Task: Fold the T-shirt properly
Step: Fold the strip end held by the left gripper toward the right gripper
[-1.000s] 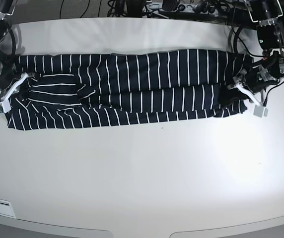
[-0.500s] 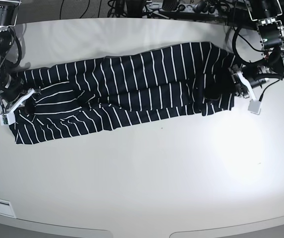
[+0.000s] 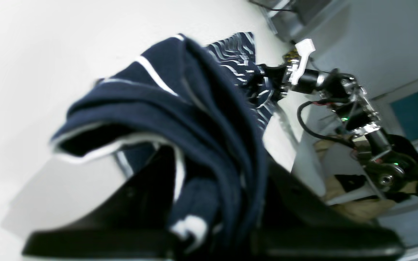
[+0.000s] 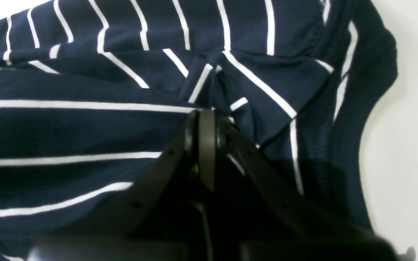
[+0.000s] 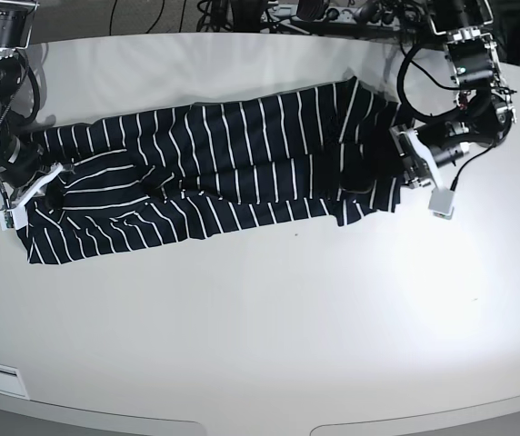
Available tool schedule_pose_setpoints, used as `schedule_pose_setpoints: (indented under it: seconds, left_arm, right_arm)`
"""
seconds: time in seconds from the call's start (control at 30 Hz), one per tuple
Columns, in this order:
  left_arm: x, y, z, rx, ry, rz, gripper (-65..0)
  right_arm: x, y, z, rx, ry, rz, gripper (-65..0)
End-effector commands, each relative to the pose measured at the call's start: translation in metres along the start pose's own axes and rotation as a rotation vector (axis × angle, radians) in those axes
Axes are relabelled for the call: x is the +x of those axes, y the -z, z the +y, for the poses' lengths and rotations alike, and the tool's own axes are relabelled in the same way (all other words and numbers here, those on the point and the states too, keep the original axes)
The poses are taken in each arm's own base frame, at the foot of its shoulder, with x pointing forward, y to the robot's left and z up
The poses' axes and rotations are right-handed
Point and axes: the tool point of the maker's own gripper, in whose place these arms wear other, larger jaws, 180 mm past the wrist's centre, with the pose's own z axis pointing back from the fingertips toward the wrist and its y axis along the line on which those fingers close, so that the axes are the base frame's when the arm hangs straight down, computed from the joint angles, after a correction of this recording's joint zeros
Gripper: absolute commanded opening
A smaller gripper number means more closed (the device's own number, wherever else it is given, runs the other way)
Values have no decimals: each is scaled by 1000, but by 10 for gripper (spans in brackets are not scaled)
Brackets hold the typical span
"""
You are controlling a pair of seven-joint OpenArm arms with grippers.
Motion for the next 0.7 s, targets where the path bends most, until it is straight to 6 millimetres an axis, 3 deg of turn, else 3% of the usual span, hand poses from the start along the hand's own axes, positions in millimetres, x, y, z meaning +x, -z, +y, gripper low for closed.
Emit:
schedule_pose_setpoints:
  seconds: [0.0,0.07,0.27,0.5,0.67]
  left_arm:
    - [18,5,-12,-48,44,-59,-650]
    - [25,16,-19,-78,36,-110,-650]
    - [35,46,-11,-6,72,-152,-650]
    - [11,84,-13,39,114,-41,-650]
    - [3,102,-12,75,126,-30,-650]
  right_arm:
    - [-50,-1,-1,-13,-36,225,-650]
    - [-51,-1,-1,-13,-37,229,-650]
    - [-53,-1,-1,-13,-37,240,-650]
    - [-52,-1,1,-1,-50,239,-650]
    - [-52,-1,1,-1,-50,239,-650]
